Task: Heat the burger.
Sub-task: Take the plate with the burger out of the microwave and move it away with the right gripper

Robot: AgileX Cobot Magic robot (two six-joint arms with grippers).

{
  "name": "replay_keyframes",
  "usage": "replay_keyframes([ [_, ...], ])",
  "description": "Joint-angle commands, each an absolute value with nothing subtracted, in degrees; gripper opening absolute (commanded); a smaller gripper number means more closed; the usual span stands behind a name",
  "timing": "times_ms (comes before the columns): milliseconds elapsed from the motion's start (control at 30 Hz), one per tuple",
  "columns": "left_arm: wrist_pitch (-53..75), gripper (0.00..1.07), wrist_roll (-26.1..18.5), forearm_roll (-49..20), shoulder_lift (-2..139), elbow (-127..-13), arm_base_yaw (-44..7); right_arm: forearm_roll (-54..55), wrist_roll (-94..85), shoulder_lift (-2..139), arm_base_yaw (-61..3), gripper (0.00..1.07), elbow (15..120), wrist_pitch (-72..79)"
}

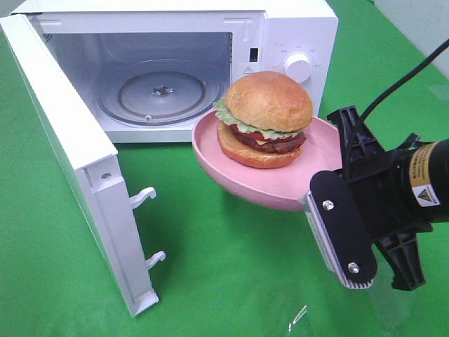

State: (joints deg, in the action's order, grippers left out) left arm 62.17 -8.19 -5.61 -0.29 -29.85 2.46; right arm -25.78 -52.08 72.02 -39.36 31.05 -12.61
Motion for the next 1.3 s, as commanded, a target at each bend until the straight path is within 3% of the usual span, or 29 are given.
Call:
replay_keyframes([
  [33,61.42,0.98,-8.19,-5.73,-0.63,-29.68,2.69,-27.16,-49.79,67.21,-39.48,0.0,31.17,-14.55],
  [1300,61.42,0.98,-8.19,-5.73,-0.63,-29.68,2.69,-44.52,1.72,60.68,-39.48,0.0,31.17,-52.14],
])
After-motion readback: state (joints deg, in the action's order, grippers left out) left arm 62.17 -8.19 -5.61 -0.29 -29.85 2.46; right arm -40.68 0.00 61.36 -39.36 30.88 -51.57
